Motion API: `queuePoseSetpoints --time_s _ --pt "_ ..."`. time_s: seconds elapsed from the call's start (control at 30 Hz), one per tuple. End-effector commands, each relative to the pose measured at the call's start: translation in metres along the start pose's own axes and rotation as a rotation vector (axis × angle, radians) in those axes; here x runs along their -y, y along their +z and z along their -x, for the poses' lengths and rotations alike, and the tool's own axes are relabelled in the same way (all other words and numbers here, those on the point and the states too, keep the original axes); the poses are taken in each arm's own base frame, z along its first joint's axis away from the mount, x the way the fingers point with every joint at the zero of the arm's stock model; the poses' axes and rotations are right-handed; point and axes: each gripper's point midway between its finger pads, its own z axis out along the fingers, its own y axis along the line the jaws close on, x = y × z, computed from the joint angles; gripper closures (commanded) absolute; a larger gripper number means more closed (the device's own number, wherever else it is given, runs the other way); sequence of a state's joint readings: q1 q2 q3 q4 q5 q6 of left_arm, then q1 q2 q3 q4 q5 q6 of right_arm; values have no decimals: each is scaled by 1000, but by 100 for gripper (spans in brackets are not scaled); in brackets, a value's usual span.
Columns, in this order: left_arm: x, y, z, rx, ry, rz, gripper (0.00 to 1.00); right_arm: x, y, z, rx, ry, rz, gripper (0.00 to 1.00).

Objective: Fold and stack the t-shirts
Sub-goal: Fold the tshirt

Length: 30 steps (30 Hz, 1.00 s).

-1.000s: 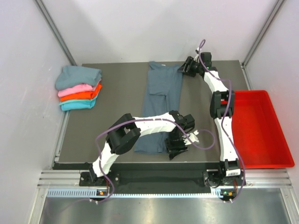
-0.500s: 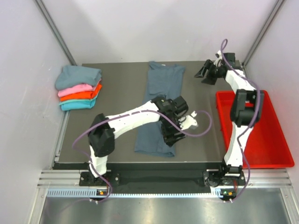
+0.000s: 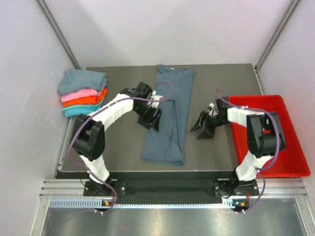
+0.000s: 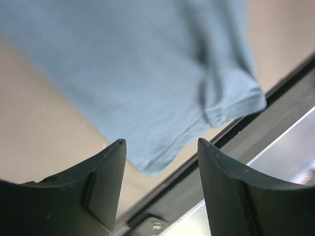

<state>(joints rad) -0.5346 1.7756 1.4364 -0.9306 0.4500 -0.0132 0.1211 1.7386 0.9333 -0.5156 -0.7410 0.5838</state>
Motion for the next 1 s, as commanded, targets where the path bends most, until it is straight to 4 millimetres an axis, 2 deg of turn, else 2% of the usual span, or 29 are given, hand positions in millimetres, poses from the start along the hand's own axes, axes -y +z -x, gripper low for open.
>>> queuePoseSetpoints --time_s 0.0,0.03,0.1,0.13,0.17,0.3,0.37,0.4,0.47,0.53,0.67,0.77,0.97 --pt "12 -11 0 79 -204 -93 36 -30 -3 -25 -9 -55 106 41" --pt "8 -6 -12 56 -249 -102 37 -33 1 -38 -33 -73 108 41" --pt "6 -8 -16 68 -328 -142 37 -24 9 -60 -78 -47 92 41" --pt "3 -2 -29 40 -373 -159 37 -25 11 -73 -101 -60 88 41" --pt "0 -5 -32 49 -409 -178 37 -19 13 -83 -119 -52 75 41" --pt "-10 1 -60 22 -575 -219 37 -12 18 -108 -154 -50 56 41" --pt "-13 -2 -63 46 -606 -231 37 -3 23 -117 -168 -51 32 41" --pt "-12 1 -70 32 -639 -238 37 -4 26 -118 -166 -46 37 41" --pt "-13 1 -70 54 -658 -250 37 0 34 -124 -189 -26 22 41" --pt "-16 5 -71 63 -692 -249 37 -2 41 -122 -193 -36 22 41" --pt "-30 9 -76 54 -749 -214 37 -23 51 -113 -196 -77 34 43" --pt "-37 11 -84 35 -785 -204 38 -32 60 -115 -221 -90 31 43" --pt "-43 12 -97 11 -838 -184 38 -31 70 -128 -273 -77 -8 44"
